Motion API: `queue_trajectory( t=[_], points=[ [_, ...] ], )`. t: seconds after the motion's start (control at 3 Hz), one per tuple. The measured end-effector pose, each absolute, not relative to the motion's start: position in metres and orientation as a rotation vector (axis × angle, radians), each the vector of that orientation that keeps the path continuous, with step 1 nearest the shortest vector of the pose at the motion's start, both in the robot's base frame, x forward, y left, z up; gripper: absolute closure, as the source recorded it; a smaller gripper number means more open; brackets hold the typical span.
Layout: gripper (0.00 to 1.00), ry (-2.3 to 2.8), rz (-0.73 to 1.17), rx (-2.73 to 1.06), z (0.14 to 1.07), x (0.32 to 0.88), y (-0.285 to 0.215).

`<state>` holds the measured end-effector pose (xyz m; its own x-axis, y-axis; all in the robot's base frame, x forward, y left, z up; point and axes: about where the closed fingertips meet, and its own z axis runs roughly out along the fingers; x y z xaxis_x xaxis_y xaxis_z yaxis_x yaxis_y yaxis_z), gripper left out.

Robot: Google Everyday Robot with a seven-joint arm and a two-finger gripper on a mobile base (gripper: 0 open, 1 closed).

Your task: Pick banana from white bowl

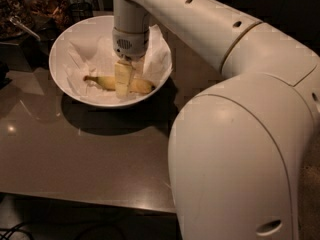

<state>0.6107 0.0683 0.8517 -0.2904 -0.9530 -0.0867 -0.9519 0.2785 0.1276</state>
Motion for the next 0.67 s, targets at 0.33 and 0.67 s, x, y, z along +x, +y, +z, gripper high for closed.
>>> queue_trajectory(
  t=[0.33, 0.67],
  points=[
    [0.50, -2.489, -0.250, 1.856, 0.8401, 0.6125, 0.0687],
    [0.72, -2.489, -0.250, 1.856, 0.8401, 0.6125, 0.0687]
  ],
)
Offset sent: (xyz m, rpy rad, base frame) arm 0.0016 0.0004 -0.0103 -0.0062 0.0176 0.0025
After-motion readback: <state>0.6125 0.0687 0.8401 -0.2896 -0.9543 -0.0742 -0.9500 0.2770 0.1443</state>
